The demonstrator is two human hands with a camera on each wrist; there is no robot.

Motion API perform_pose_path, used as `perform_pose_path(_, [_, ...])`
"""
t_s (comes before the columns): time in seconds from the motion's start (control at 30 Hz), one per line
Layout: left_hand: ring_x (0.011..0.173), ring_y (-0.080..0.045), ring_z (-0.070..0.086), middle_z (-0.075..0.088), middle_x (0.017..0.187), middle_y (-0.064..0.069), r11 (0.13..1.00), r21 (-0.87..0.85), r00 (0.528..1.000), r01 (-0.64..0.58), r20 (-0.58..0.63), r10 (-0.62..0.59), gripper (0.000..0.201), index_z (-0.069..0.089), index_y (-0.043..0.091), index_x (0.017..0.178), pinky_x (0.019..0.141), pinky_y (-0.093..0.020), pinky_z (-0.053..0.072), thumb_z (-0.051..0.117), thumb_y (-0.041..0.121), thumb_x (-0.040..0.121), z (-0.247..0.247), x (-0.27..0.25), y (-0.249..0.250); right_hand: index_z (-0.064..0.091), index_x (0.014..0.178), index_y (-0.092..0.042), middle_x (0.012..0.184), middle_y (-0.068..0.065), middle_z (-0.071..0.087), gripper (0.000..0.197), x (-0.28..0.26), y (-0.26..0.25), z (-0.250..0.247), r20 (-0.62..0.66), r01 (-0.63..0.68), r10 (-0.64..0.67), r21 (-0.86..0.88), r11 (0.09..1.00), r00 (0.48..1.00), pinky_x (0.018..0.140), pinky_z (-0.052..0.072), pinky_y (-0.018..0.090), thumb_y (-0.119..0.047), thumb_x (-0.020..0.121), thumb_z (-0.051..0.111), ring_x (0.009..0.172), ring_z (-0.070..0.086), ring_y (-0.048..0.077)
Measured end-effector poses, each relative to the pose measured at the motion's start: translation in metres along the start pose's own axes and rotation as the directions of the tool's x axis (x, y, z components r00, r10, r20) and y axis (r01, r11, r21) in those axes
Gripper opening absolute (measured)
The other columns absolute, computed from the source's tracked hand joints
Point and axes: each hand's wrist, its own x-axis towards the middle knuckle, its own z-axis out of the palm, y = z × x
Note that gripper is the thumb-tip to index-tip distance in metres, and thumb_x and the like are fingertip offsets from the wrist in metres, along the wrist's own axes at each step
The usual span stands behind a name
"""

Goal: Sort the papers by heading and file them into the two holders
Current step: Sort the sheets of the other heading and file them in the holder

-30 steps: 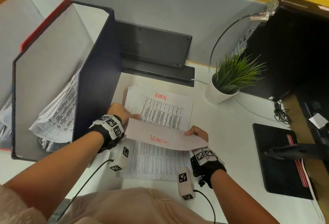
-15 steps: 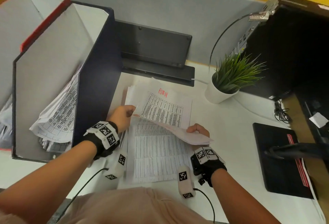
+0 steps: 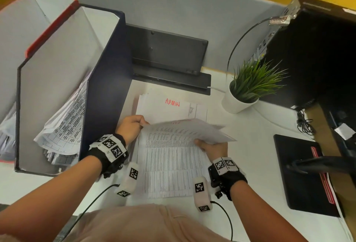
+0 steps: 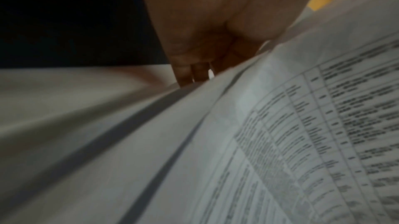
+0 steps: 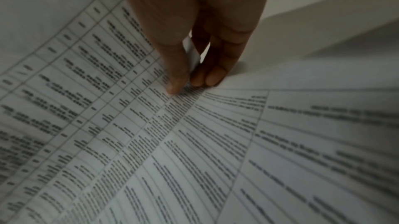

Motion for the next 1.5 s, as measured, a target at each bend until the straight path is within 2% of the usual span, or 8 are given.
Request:
perform_pose_path(0.2, [0.071,-0.026,0.054,0.061,0.072,-0.010,0.983,-0.080,0.973,0.166,-0.146,-0.177,0.018,0.063,0.003,0.067,0.069,-0.032,0.043,0.051,0.008,0.080,-0.003,0.015,0.009,0.050,0.031,-0.017,0.039,-0.009,0.045,0.060,-0.001,0.005,-0.005,0.019,-0.076,0.074,0.221,0.972,0.997,0.041,0.031,0.011,0.027,0.071,0.042,0.049,0.035,0.015])
perform_pose_path(0.43, [0.072,-0.026,0.059,0.063,0.079,-0.013,0.903,0.352,0.967,0.245,-0.158,-0.201,0.034,0.063,-0.005,0.082,0.053,-0.025,0.043,0.076,0.025,0.076,-0.005,0.021,0.007,0.047,0.025,-0.015,0.034,-0.011,0.044,0.049,-0.005,0.004,-0.002,0.032,-0.121,0.117,0.386,0.915,0.993,0.035,0.030,0.007,0.016,0.063,0.051,0.033,0.041,0.006])
perform_pose_path(0.63, [0.092,-0.031,0.064,0.069,0.094,-0.017,0.859,0.498,0.989,0.118,-0.136,-0.057,0.027,0.070,-0.002,0.088,0.084,-0.036,0.052,0.076,0.021,0.076,0.003,0.018,0.013,0.051,0.027,-0.016,0.036,-0.012,0.045,0.031,-0.002,0.008,0.001,0.006,-0.111,0.117,0.370,0.923,0.993,0.039,0.033,0.011,0.003,0.051,0.053,0.037,0.042,0.006])
perform_pose_path(0.93, [0.094,-0.033,0.061,0.064,0.103,-0.017,0.781,0.620,0.989,-0.071,-0.058,0.136,0.025,0.069,0.001,0.102,0.083,-0.040,0.053,0.046,0.009,0.094,0.012,0.007,0.015,0.056,0.056,-0.008,0.050,-0.005,0.057,0.040,0.005,0.013,-0.007,-0.055,-0.048,0.062,0.230,0.972,0.997,0.057,0.044,0.017,0.023,0.078,0.046,0.050,0.053,0.004])
perform_pose_path(1.1, [0.090,-0.025,0.062,0.065,0.101,-0.013,0.835,0.433,0.853,-0.340,-0.232,0.467,0.023,0.068,0.002,0.108,0.081,-0.027,0.048,0.056,0.004,0.089,0.012,0.000,0.007,0.043,0.048,-0.014,0.055,0.002,0.053,0.046,0.005,0.016,-0.009,-0.070,0.061,-0.058,0.032,0.998,0.996,0.052,0.043,0.011,0.019,0.075,0.060,0.052,0.055,0.002])
perform_pose_path(1.23, [0.086,-0.021,0.065,0.068,0.091,-0.003,0.978,0.030,0.958,-0.206,-0.199,0.208,0.014,0.064,0.012,0.098,0.077,-0.033,0.054,0.051,0.012,0.094,0.013,-0.003,0.005,0.035,0.052,-0.015,0.052,-0.005,0.043,0.049,0.004,0.015,-0.008,-0.081,0.044,-0.050,-0.070,0.997,0.995,0.041,0.031,0.004,-0.002,0.065,0.081,0.046,0.043,0.002])
perform_pose_path(1.33, [0.084,-0.018,0.063,0.066,0.088,-0.001,0.987,-0.111,0.991,-0.120,-0.070,0.112,0.019,0.062,0.008,0.098,0.075,-0.028,0.054,0.046,-0.001,0.092,0.013,-0.006,0.005,0.056,0.076,-0.009,0.078,0.004,0.061,0.030,0.001,0.006,-0.004,-0.080,-0.034,0.025,-0.109,0.993,0.996,0.066,0.047,0.014,-0.009,0.063,0.084,0.072,0.057,0.016])
perform_pose_path(1.5, [0.077,-0.021,0.060,0.064,0.085,-0.011,0.990,-0.134,0.997,0.035,0.067,-0.026,0.030,0.065,0.006,0.093,0.071,-0.026,0.050,0.039,-0.008,0.091,0.014,-0.006,0.008,0.044,0.123,-0.006,0.102,0.001,0.058,0.076,-0.004,0.003,-0.005,-0.100,0.061,-0.048,0.134,0.989,0.994,0.063,0.050,0.007,0.017,0.058,0.077,0.088,0.058,0.006])
